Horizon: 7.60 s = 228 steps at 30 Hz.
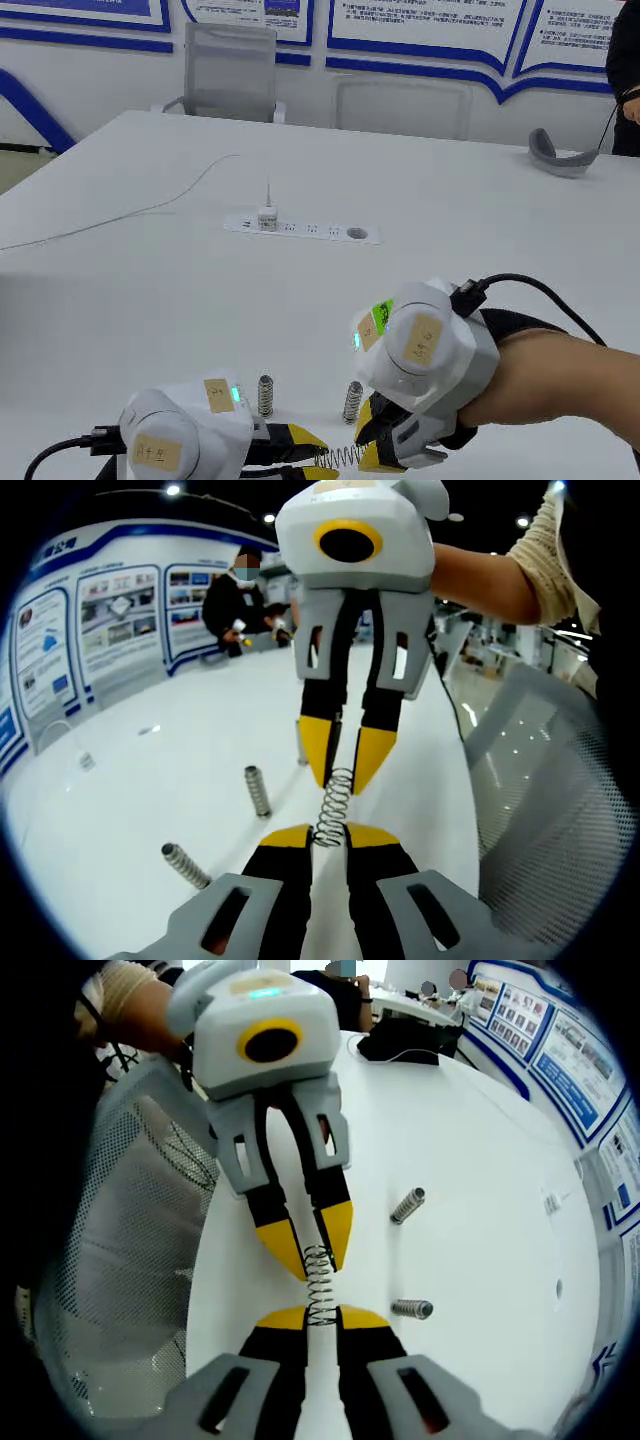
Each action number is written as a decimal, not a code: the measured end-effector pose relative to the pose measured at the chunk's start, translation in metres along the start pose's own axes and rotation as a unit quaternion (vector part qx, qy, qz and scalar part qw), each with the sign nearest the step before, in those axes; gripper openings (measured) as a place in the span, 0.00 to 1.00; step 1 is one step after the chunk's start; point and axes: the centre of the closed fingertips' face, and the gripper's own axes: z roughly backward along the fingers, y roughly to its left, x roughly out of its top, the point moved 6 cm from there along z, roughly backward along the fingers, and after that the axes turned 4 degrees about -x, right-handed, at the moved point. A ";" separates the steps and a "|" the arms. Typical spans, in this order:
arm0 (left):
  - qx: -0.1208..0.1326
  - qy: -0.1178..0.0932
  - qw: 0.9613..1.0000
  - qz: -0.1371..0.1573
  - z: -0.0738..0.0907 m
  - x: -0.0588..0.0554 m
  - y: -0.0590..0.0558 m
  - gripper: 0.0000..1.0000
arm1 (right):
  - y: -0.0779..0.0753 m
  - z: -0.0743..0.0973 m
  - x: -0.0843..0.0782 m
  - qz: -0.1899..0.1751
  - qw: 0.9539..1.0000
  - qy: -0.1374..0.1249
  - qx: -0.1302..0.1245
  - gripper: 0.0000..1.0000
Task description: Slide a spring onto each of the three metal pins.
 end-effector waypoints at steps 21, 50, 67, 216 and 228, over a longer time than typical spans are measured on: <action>-0.003 0.005 1.000 -0.004 0.000 -0.001 -0.001 0.11 | 0.002 0.014 0.025 0.021 1.000 -0.021 -0.006 0.12; -0.001 0.002 1.000 -0.008 0.001 0.000 -0.003 0.11 | 0.001 0.014 0.038 0.017 0.999 -0.031 -0.008 0.16; 0.001 -0.009 1.000 -0.011 0.000 0.004 -0.001 0.11 | 0.002 0.005 0.033 -0.005 0.999 -0.034 0.006 0.14; 0.096 -0.014 0.990 0.102 0.047 -0.036 0.032 0.66 | -0.070 0.038 -0.085 -0.134 0.986 0.067 -0.079 0.12; 0.096 -0.013 0.990 0.104 0.047 -0.037 0.032 0.66 | -0.071 0.026 -0.088 -0.138 0.985 0.073 -0.071 0.12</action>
